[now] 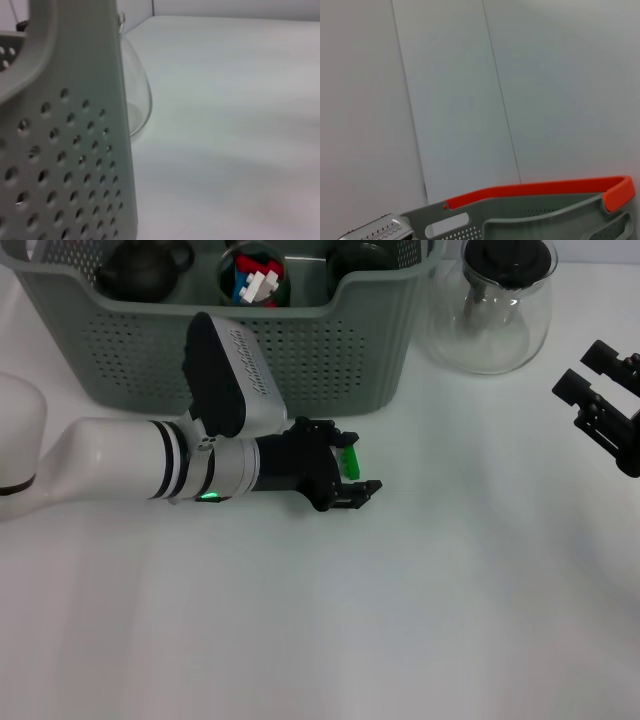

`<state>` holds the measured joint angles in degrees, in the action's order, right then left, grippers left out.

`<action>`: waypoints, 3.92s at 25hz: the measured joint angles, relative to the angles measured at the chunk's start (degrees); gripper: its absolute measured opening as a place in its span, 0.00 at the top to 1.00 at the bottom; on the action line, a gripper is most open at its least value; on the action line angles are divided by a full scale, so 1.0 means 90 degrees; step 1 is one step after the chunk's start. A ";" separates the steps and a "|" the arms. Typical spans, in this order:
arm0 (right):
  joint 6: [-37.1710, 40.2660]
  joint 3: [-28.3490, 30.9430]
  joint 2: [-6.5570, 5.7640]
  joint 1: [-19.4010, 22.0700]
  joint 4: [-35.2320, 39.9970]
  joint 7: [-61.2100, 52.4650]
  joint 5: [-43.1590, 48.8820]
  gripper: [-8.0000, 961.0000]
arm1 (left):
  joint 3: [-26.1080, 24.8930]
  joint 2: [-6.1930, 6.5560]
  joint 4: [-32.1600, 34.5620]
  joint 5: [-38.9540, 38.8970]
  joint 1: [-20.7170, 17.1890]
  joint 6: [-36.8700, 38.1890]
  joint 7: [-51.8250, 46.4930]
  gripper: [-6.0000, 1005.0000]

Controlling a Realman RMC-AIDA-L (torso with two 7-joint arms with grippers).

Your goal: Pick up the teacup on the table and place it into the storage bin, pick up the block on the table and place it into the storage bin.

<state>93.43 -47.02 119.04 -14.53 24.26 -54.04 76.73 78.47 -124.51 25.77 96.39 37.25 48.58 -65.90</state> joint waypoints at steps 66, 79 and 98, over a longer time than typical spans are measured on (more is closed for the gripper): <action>-0.0027 0.0029 -0.0033 -0.0119 -0.0052 -0.0021 0.0048 0.41 | -0.5612 0.0906 0.2518 0.0076 0.0054 0.5105 -0.4228 0.52; 0.0001 0.0029 -0.0030 -0.0141 -0.0053 -0.0021 0.0049 0.41 | -0.2496 0.1118 0.2531 0.5284 0.2047 0.1550 -0.7486 0.48; 0.0001 0.0029 -0.0034 -0.0124 -0.0059 -0.0019 0.0034 0.40 | -0.2450 0.0374 0.3893 0.5710 0.1464 0.1126 -0.8117 0.40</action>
<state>93.43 -46.76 118.74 -15.65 23.72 -54.21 77.04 56.42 -121.14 60.81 147.79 50.43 58.71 -138.95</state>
